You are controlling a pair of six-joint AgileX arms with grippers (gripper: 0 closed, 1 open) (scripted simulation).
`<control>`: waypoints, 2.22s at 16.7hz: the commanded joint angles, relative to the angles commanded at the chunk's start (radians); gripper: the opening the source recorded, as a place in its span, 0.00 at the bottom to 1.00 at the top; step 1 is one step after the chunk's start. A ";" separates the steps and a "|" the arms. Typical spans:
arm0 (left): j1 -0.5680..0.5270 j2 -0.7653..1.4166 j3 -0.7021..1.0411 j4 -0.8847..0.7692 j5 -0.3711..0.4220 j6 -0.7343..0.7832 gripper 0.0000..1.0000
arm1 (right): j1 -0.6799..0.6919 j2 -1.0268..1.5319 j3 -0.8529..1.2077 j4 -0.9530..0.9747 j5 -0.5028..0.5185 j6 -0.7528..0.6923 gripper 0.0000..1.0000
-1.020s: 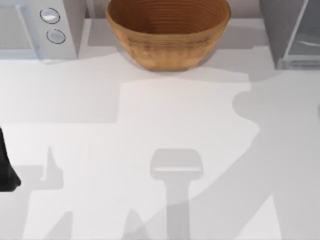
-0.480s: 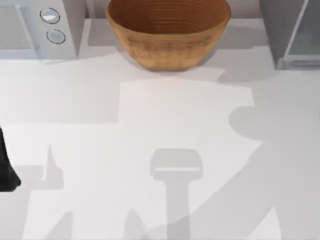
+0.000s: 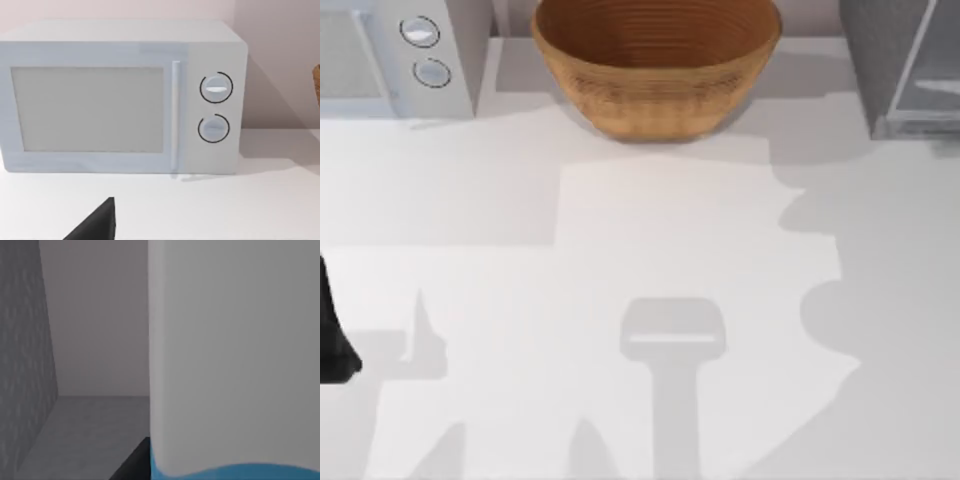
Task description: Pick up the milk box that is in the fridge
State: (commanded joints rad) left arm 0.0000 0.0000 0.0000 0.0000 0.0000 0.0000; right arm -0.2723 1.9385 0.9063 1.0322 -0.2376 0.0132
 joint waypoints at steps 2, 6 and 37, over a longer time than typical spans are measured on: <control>0.000 0.000 0.000 0.000 0.000 0.000 1.00 | 0.000 0.000 0.000 0.000 0.000 0.000 0.00; 0.000 0.000 0.000 0.000 0.000 0.000 1.00 | 0.011 -0.020 -0.010 -0.018 0.005 0.000 0.00; 0.000 0.000 0.000 0.000 0.000 0.000 1.00 | 0.269 -1.934 -0.905 -1.031 0.236 -0.011 0.00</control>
State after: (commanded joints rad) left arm 0.0000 0.0000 0.0000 0.0000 0.0000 0.0000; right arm -0.0031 0.0043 0.0017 0.0016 -0.0015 0.0019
